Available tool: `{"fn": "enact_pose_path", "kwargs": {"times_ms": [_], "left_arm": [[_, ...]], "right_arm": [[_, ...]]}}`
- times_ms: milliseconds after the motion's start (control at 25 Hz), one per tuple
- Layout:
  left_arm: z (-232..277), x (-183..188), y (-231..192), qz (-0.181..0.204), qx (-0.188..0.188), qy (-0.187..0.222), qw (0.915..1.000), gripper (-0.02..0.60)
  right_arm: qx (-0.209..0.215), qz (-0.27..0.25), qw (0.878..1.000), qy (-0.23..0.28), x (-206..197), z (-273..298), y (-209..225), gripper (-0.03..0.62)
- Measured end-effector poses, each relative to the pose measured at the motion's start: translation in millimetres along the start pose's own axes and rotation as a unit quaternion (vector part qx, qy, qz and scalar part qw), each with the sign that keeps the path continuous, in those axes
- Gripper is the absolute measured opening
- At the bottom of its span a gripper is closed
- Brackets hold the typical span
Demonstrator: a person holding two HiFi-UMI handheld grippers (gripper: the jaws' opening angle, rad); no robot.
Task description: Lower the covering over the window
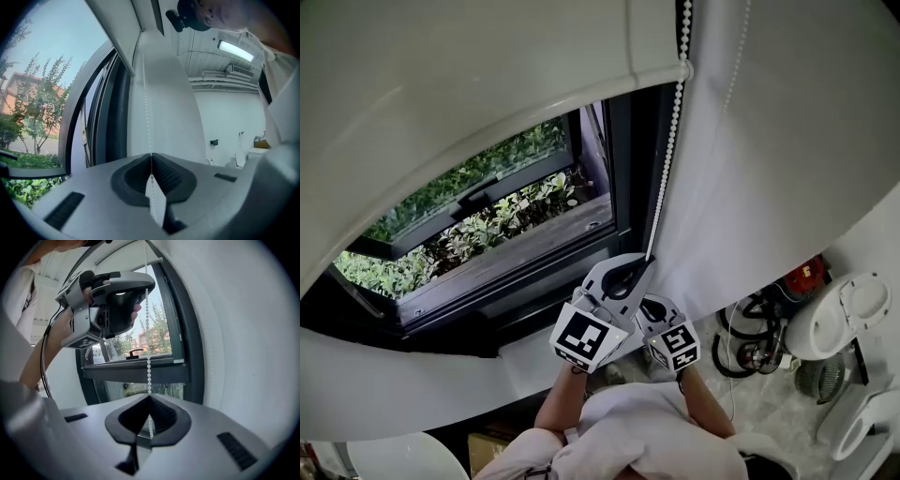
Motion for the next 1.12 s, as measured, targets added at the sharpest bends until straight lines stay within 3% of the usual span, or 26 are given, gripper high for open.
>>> {"fn": "enact_pose_path", "kwargs": {"times_ms": [1120], "left_arm": [[-7,-108,16,-0.021,0.022,-0.073,0.9969,0.018]], "right_arm": [[0.007,0.044,0.990,-0.131,-100,14,-5,-0.003]]}}
Point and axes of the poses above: the fingertips, and each gripper's own axes: z forward along the fingers, y to its right, x out of its top, the point moved 6 cm from there along -z, backward along the fingers, and after that the axes turned 4 degrees about x, right-handed, at the moved point
